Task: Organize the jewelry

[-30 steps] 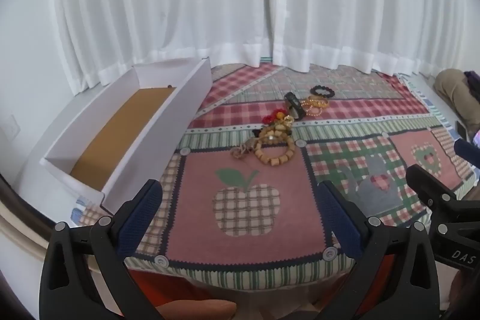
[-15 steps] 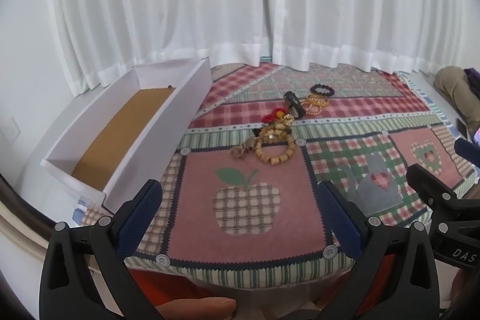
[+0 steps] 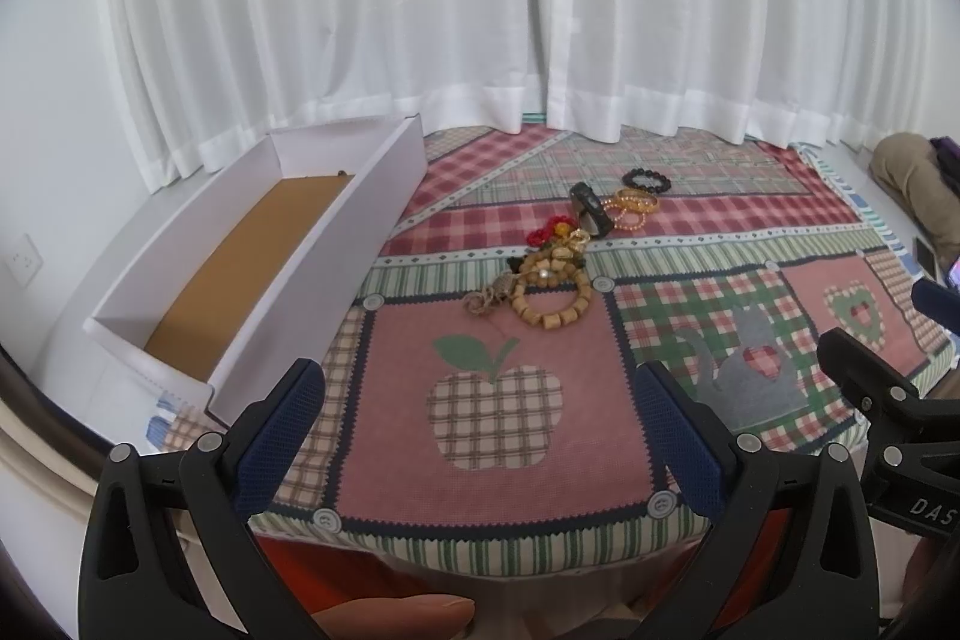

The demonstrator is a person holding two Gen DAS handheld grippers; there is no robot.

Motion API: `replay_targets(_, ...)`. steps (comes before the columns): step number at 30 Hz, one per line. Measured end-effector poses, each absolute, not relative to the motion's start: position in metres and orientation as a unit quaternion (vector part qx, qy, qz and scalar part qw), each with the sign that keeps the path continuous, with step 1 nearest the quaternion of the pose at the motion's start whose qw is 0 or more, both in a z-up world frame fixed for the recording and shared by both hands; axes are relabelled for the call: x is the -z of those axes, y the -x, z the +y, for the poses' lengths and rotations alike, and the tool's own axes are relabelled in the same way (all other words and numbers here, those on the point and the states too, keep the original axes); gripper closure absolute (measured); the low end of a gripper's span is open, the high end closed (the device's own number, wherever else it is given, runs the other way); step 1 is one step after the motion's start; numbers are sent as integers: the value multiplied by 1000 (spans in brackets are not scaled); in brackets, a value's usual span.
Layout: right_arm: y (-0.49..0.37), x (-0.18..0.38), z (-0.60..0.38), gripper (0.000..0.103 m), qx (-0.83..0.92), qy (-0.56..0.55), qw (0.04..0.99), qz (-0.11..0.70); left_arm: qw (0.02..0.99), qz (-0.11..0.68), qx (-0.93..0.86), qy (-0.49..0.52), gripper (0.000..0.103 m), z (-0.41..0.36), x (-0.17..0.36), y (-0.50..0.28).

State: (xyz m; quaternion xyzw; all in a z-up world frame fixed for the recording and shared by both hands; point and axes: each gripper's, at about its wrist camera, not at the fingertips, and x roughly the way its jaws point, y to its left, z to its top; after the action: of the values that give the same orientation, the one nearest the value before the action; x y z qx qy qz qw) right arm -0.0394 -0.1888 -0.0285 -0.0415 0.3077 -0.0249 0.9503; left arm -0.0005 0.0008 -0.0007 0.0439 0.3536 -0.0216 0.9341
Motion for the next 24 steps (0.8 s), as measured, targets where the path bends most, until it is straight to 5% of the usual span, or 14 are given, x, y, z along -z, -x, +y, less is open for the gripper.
replay_targets(24,42,33,-187,0,22,34,949,312,934,353,21,-46,0,1,1,1)
